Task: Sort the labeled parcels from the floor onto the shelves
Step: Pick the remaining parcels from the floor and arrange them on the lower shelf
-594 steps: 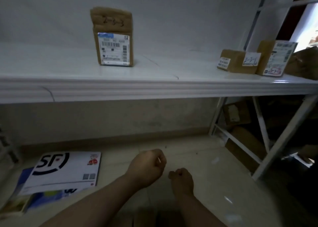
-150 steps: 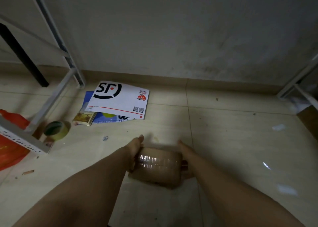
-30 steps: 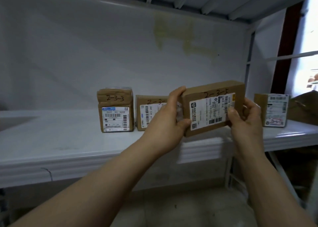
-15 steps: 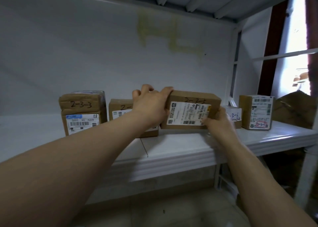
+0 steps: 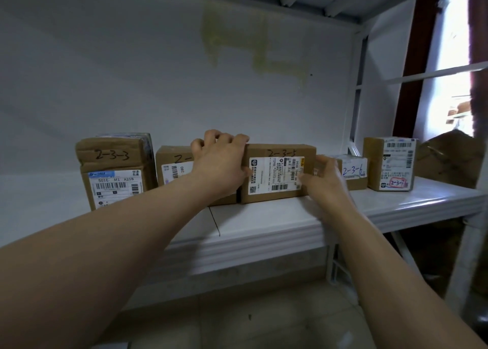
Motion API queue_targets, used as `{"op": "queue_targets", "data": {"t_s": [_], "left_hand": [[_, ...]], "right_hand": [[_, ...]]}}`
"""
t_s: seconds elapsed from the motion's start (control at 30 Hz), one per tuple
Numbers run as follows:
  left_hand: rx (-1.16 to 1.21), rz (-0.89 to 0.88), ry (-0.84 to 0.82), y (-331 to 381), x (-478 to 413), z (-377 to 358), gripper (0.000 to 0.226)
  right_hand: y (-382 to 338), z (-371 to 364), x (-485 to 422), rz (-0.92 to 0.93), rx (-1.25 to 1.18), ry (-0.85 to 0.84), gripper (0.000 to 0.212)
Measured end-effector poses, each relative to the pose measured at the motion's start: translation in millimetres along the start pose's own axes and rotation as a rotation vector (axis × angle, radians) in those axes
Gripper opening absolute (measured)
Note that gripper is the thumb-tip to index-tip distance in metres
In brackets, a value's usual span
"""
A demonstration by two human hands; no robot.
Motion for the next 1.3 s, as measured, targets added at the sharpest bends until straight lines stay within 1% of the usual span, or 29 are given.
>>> {"op": "queue_targets", "data": {"t_s": [0.07, 0.1, 0.2, 0.27, 0.37, 0.43, 0.47, 0.53, 0.6, 0.67, 0.73, 0.8, 0.83, 0.9, 0.97, 1.0, 1.07, 1.13, 1.2, 1.23, 1.3], "left_hand": [[0.045, -0.021, 0.050, 0.7, 7.8, 2.0, 0.063], [0.065, -0.043, 0.081, 2.1, 13.4, 4.1, 0.061], [0.122, -0.145, 0.148, 9.3, 36.1, 12.4, 0.046], [0.205, -0.213, 0.149, 11.9, 59.5, 17.7, 0.033], [0.301, -0.308, 0.161, 3.4, 108.4, 23.1, 0.018], [0.299, -0.359, 0.168, -9.5, 144.8, 19.3, 0.019], [0.302, -0.368, 0.150, -18.0, 163.2, 14.1, 0.021], [0.310, -0.336, 0.097, -38.0, 197.7, -2.9, 0.020], [0.312, -0.223, -0.004, -58.6, 229.7, -29.3, 0.019], [0.316, -0.088, -0.157, -75.6, 257.6, -64.2, 0.020], [0.329, 0.045, -0.341, -86.6, 283.5, -102.3, 0.018], [0.361, 0.162, -0.533, -90.9, 308.2, -137.9, 0.016], [0.381, 0.206, -0.627, -90.6, 321.2, -153.8, 0.016], [0.420, 0.273, -0.795, -85.4, 346.6, -181.6, 0.017], [0.446, 0.308, -0.946, -75.4, 368.3, -203.9, 0.018], [0.459, 0.319, -1.014, -68.8, 377.2, -213.1, 0.021], [0.498, 0.349, -1.138, -55.5, 390.2, -229.2, 0.024], [0.534, 0.380, -1.236, -43.4, 399.3, -244.1, 0.025], [0.536, 0.386, -1.300, -33.9, 405.5, -258.4, 0.026], [0.534, 0.390, -1.322, -30.5, 407.6, -265.2, 0.026], [0.539, 0.410, -1.357, -25.7, 410.8, -277.1, 0.026]], "right_hand": [[-5.3, -1.4, 12.2, 0.042, 0.012, 0.084, 0.047], [-8.6, -3.2, 20.0, 0.072, 0.019, 0.138, 0.042], [-20.0, -13.4, 51.6, 0.187, -0.031, 0.289, 0.017], [-26.3, -24.3, 78.9, 0.252, -0.109, 0.343, 0.007], [-25.8, -45.8, 126.1, 0.314, -0.290, 0.397, 0.011], [-15.8, -62.5, 156.8, 0.347, -0.379, 0.383, 0.015], [-7.5, -72.1, 171.9, 0.353, -0.399, 0.352, 0.021], [14.1, -91.7, 201.7, 0.320, -0.399, 0.264, 0.030], [45.2, -107.1, 231.8, 0.231, -0.351, 0.168, 0.036], [83.9, -114.6, 257.3, 0.129, -0.203, 0.025, 0.038], [126.9, -115.5, 278.3, -0.003, 0.012, -0.200, 0.032], [167.8, -109.0, 297.8, -0.225, 0.147, -0.402, 0.013], [187.7, -103.5, 308.2, -0.342, 0.203, -0.504, 0.009], [226.9, -87.0, 328.3, -0.501, 0.347, -0.720, 0.020], [256.7, -64.5, 348.0, -0.601, 0.462, -0.898, 0.034], [269.8, -51.7, 356.4, -0.625, 0.516, -0.963, 0.046], [292.9, -25.9, 369.8, -0.649, 0.594, -1.038, 0.071], [308.9, -5.1, 380.0, -0.642, 0.663, -1.125, 0.093], [321.3, 7.1, 390.1, -0.584, 0.755, -1.291, 0.115], [326.8, 10.5, 396.7, -0.540, 0.804, -1.377, 0.123], [335.1, 12.1, 412.1, -0.469, 0.857, -1.510, 0.131]]}}
Point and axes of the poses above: each hand's wrist, its own x-axis away from the middle knuckle, its own z-axis out of the back of the hand, y = z × x, the point moved 2 cm from there along -x, towards the middle knuckle, and after that the axes turned 14 degrees about z, right-handed, at the moved point
